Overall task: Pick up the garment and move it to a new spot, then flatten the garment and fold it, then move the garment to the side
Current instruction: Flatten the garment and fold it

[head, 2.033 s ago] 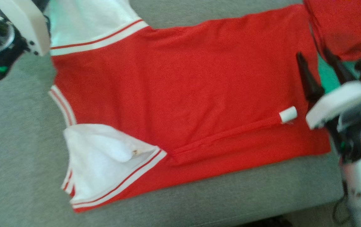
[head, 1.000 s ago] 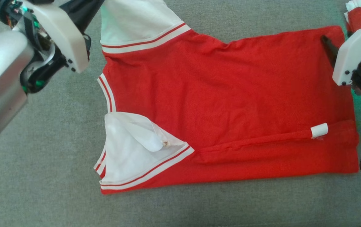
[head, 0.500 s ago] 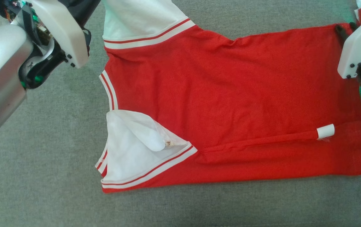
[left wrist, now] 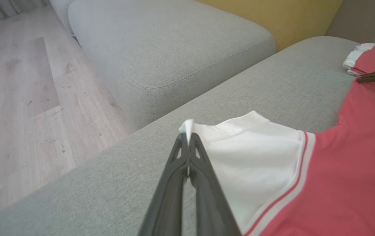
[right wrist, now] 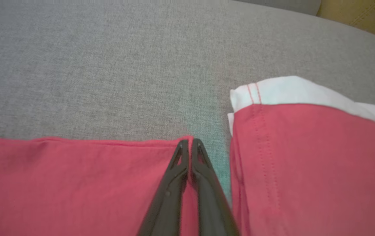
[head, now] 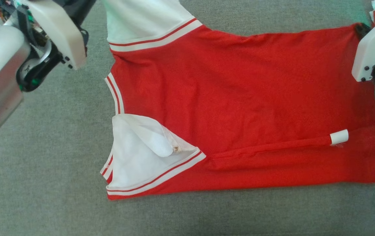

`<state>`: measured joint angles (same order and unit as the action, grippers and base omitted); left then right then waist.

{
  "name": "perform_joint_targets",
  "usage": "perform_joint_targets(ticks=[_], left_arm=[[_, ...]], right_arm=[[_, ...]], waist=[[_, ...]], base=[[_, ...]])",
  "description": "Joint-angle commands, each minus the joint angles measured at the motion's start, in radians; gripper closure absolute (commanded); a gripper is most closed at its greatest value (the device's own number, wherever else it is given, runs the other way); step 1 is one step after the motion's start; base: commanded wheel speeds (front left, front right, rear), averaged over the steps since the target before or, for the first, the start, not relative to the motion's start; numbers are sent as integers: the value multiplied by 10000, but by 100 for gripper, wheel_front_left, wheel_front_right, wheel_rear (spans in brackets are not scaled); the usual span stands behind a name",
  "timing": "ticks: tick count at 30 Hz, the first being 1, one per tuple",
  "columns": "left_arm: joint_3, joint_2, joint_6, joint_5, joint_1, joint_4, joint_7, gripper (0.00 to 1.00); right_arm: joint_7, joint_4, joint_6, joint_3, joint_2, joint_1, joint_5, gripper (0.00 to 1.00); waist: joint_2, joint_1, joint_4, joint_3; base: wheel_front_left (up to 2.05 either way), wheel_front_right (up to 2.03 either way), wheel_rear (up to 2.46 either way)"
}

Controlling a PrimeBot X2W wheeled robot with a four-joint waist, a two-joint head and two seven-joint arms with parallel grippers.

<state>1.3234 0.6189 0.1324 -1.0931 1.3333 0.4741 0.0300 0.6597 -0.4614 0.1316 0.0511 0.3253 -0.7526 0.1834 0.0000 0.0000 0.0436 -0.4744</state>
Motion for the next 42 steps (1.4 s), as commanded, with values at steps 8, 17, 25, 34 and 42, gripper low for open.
perform_joint_targets(ticks=[8, 17, 25, 34, 42], left_arm=[[-432, 397, -17, 462, 976, 521, -1168, 100], [-432, 425, -17, 585, 1346, 1022, -1970, 100], [-432, 530, -17, 601, 543, 269, -2278, 100], [-448, 1173, -133, 446, -748, -1124, -2622, 100], [-462, 1768, -844, 181, -2584, -2958, -2813, 100]], right_arm=[[-687, 547, -9, -378, -15, -650, 138, 100], [-1290, 574, -9, -902, -71, -1045, 61, 100], [-1430, 1080, -9, -1220, 54, -208, 491, 100], [-1371, 2268, -9, -1743, 317, 1521, 729, 100], [-1098, 3202, -9, -2400, 433, 3290, 829, 100]], waist=[[0, 0, 7, -104], [0, 0, 99, -36], [0, 0, 465, 248], [0, 0, 904, 779], [0, 0, 1138, 1390]], base=[[0, 0, 0], [0, 0, 0], [0, 0, 0], [0, 0, 0], [0, 0, 0]])
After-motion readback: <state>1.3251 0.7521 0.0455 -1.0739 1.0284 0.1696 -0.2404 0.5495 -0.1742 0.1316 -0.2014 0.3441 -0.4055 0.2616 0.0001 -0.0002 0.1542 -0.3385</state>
